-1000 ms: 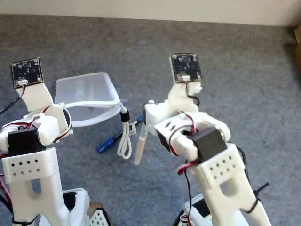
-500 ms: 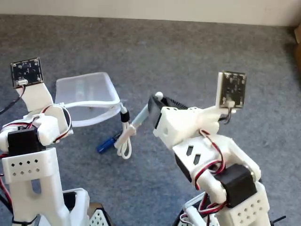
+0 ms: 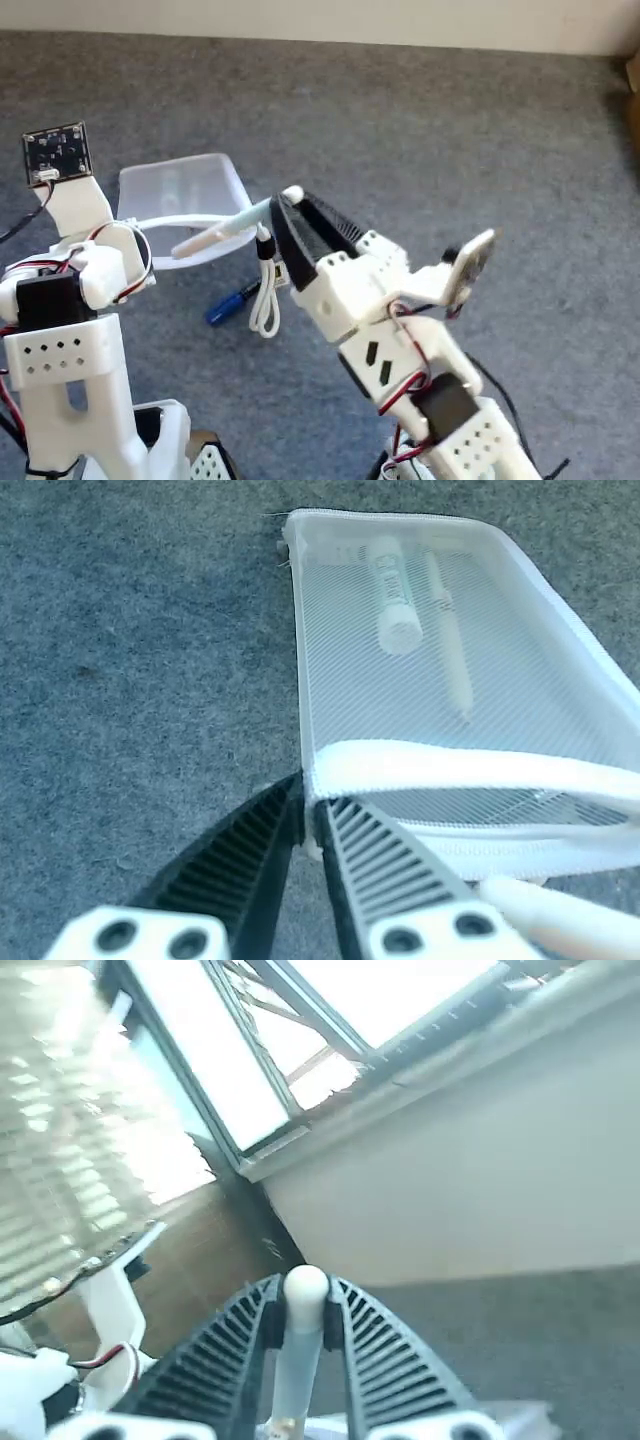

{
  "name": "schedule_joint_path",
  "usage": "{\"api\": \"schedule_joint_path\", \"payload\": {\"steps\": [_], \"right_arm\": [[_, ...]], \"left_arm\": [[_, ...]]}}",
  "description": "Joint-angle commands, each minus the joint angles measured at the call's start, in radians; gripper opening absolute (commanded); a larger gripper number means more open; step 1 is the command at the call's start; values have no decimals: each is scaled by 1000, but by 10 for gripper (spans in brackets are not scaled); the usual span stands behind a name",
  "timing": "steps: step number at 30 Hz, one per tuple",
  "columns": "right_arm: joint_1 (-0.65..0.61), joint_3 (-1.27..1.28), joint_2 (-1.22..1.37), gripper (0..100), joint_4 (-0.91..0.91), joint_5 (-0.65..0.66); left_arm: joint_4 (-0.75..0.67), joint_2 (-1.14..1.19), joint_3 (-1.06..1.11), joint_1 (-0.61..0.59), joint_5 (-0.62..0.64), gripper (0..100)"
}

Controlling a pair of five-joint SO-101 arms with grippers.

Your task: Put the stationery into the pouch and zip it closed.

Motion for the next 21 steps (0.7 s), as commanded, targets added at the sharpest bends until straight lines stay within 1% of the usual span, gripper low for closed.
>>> {"api": "schedule_joint_path", "payload": {"steps": [1,4,9,14,19,21], "right_arm": [[-13,76,-13,5,-214,14],[-16,79,30,5,-251,95],[-16,79,125,5,-351,106],[-12,76,239,5,-412,107],[-16,76,314,5,-427,109],[-21,76,326,5,-427,150]], "left_arm": [[-21,2,-7,-15,2,7],[-21,2,-7,-15,2,7],[-21,2,-7,-15,2,7],[-21,2,-7,-15,2,7],[-21,2,-7,-15,2,7],[-21,2,-7,-15,2,7]]}}
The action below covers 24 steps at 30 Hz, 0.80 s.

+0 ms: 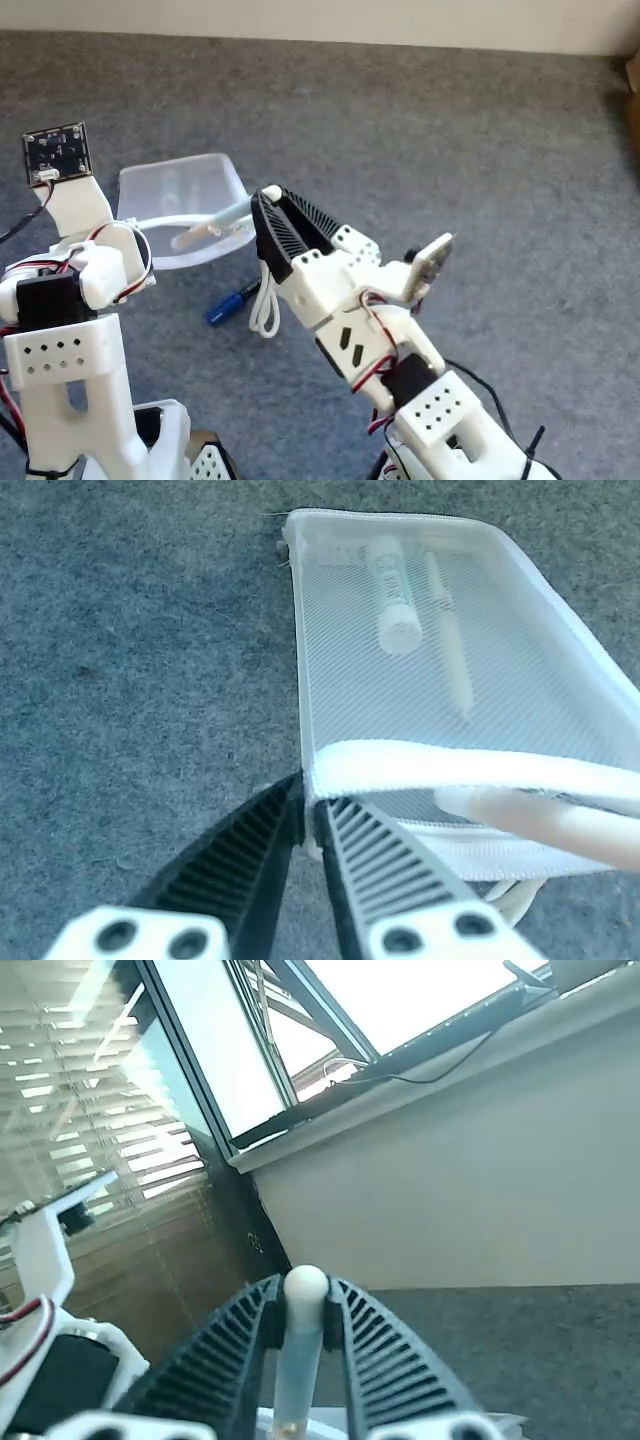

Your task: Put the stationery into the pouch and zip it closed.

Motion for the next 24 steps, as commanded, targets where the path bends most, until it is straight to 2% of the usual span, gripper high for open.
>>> {"api": "schedule_joint_path", "payload": {"steps": [1,9,20,24], "right_arm": [[-31,-12,12,5,-30,84],[-205,-1,15,5,-27,270],[-214,15,16,5,21,278],[-255,31,16,11,27,278]], "left_arm": [[-21,2,-7,-15,2,7],[-21,2,-7,-15,2,7],[-21,2,-7,-15,2,7],[-21,2,-7,-15,2,7]]}}
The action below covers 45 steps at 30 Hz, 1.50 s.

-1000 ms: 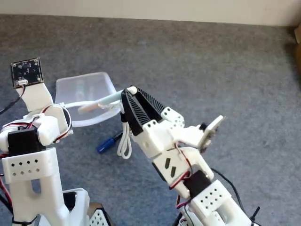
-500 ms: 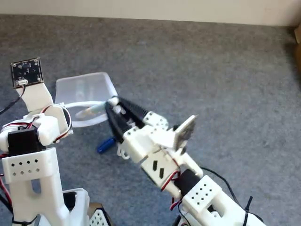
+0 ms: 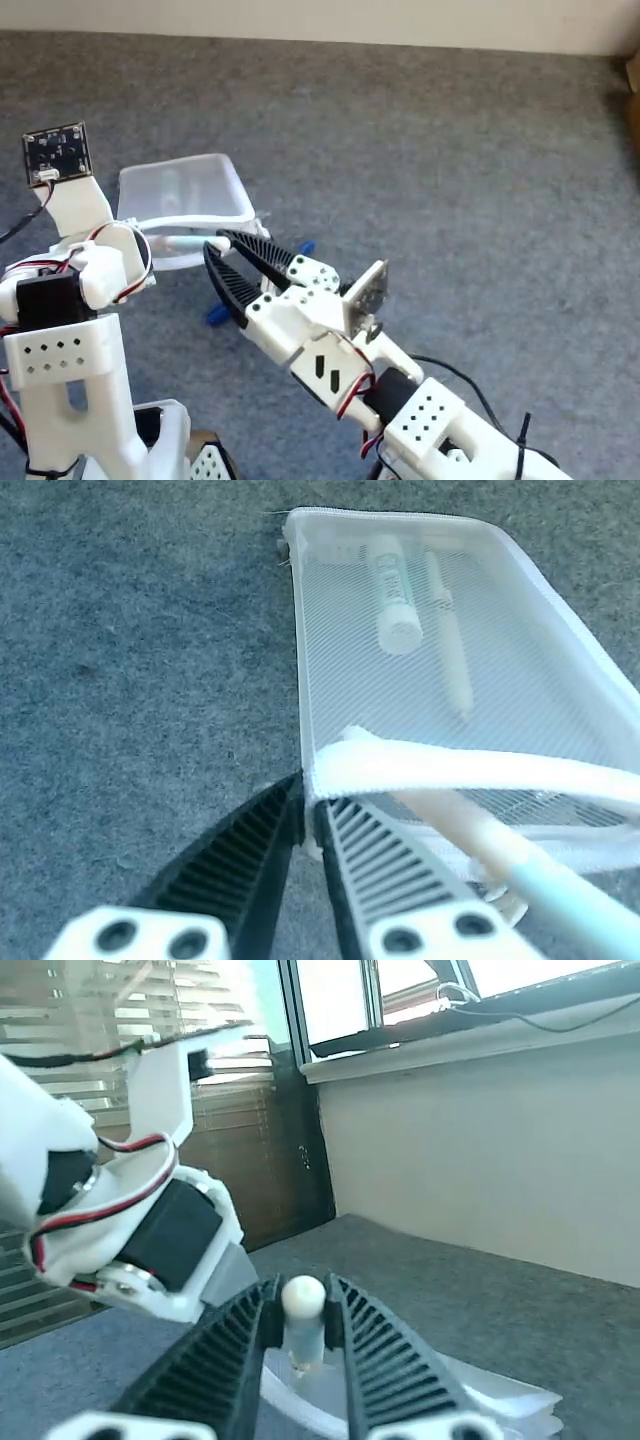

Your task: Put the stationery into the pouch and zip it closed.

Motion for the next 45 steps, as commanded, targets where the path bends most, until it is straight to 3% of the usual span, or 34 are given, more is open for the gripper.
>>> {"api": "schedule_joint_path", "payload": {"steps": [1,9,15,29,45], "right_arm": [[-56,-7,2,11,5,12],[-97,7,2,16,5,12],[-97,8,2,142,5,12],[-90,8,-7,142,5,12],[28,8,-7,142,7,12]], "left_arm": [[-21,2,-7,-15,2,7],[-21,2,-7,-15,2,7],[-21,2,-7,-15,2,7],[-23,2,4,-15,-23,7],[-23,2,4,-15,-25,7]]}}
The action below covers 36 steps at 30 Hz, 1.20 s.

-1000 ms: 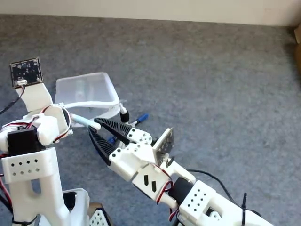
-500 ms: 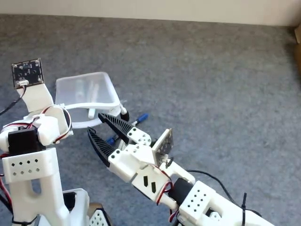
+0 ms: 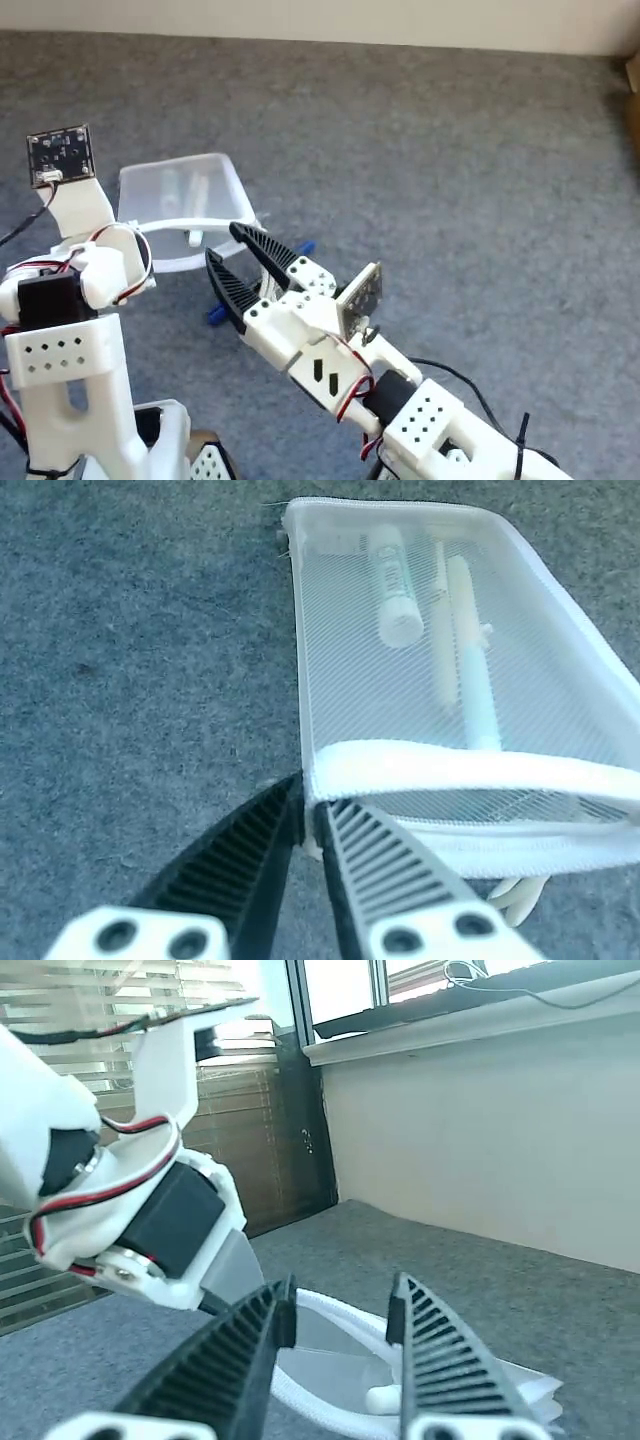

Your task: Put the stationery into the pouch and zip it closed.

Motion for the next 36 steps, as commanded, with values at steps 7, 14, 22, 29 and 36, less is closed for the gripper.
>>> {"api": "schedule_joint_path", "payload": {"steps": [7,14,22,29,36], "right_arm": [[8,-19,-7,142,228,5],[16,-21,-7,68,246,6],[91,-197,-7,31,562,-25],[131,-490,2,34,987,-173],[140,-545,4,34,1035,-173]], "left_arm": [[-23,2,-12,-13,-6,7],[-23,2,-12,-13,-6,7],[-21,2,-10,-13,-5,7],[-21,2,-10,-13,-5,7],[-21,2,-10,-13,-5,7]]}}
